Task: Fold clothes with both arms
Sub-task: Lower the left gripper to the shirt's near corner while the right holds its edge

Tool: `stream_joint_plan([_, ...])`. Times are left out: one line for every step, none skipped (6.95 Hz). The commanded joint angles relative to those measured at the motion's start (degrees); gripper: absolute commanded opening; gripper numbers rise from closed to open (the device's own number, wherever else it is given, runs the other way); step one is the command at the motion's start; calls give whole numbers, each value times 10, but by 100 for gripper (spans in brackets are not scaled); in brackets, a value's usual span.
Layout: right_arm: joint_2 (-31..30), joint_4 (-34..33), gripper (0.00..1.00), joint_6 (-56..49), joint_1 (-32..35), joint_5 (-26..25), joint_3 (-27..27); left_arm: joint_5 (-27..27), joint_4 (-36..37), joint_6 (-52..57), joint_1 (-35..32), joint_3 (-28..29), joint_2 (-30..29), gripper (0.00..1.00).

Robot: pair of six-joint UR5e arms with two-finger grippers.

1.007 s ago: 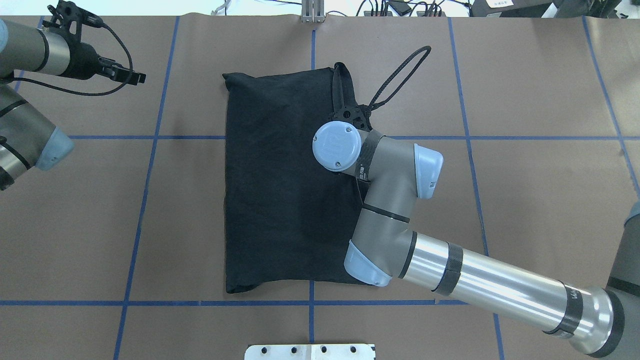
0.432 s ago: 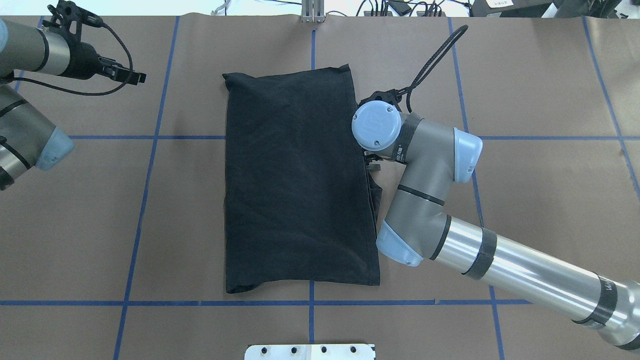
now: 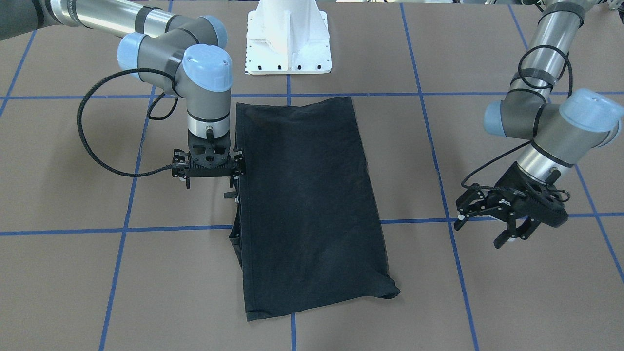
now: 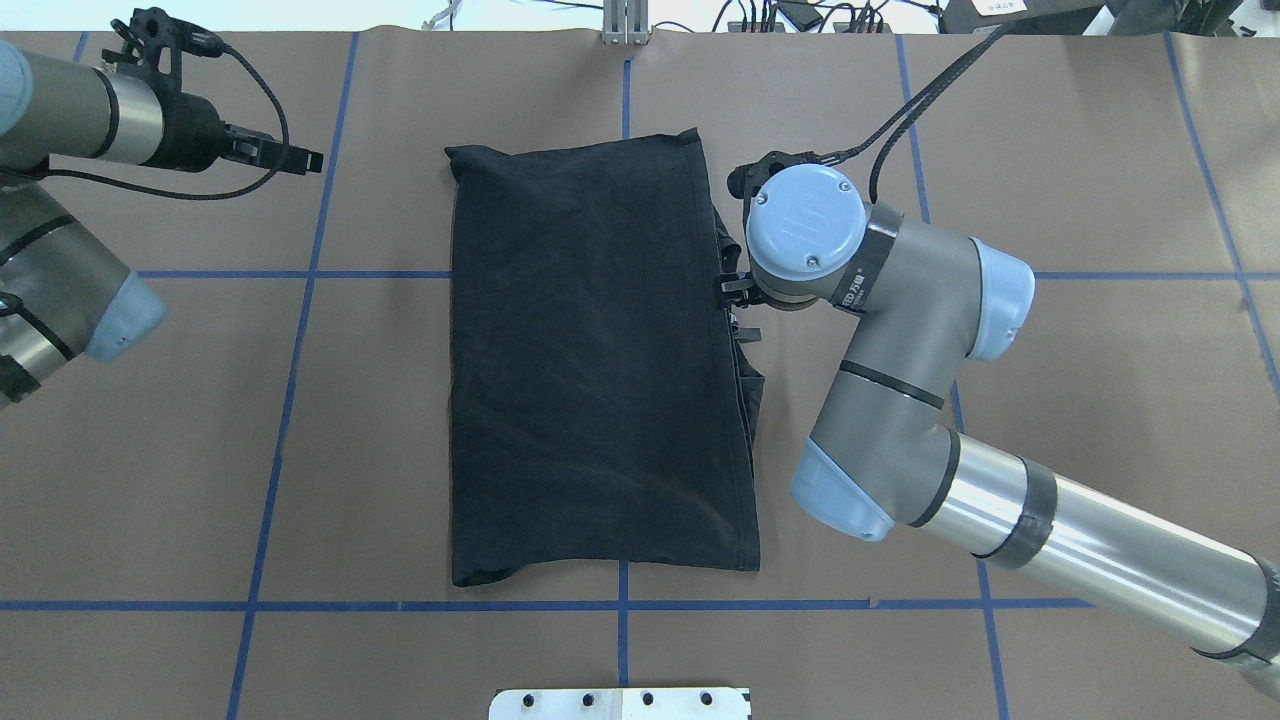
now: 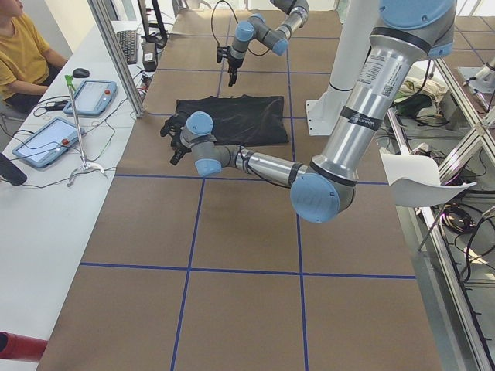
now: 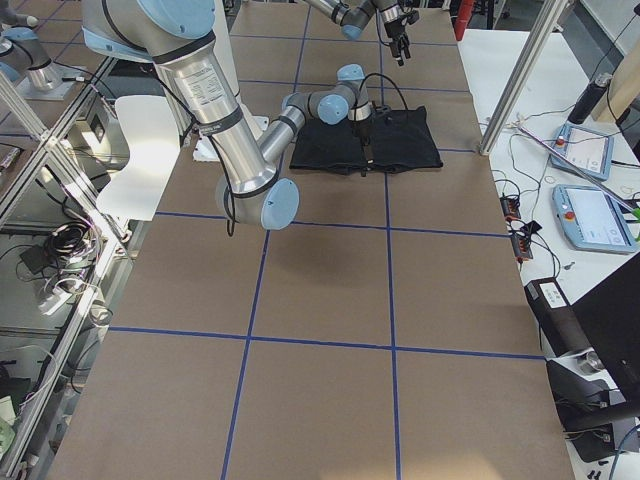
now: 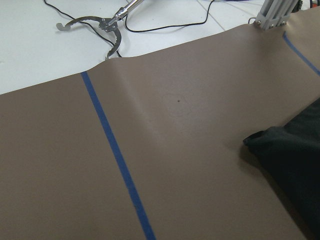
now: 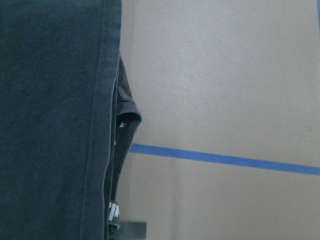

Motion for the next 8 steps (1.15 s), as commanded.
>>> stream_joint_plan([-72, 20, 100, 65, -12, 10, 112, 56, 2, -155, 102, -138, 73, 100])
stream_joint_plan([-92, 56, 100, 108, -27, 6, 124, 105, 22, -227, 169, -204, 104, 100])
stream_joint_plan([-122, 120, 100, 131, -41, -6, 125, 145, 81, -286, 234, -273, 119, 100])
stream_joint_plan([-154, 179, 100, 142, -60, -33, 126, 202, 144, -344, 308, -320, 120, 100])
stream_joint_plan([-163, 196, 100, 161, -70, -51, 126, 252, 153, -392, 369, -326, 125, 100])
stream_joint_plan([-163, 196, 100, 164, -74, -54, 134, 297, 153, -421, 411, -326, 150, 100])
stream_joint_plan([-163, 196, 100, 164, -76, -55, 141, 302, 154, -430, 422, -318, 160, 100])
stream_joint_plan([-163, 196, 100, 164, -76, -55, 142, 303, 154, -443, 427, -308, 157, 100])
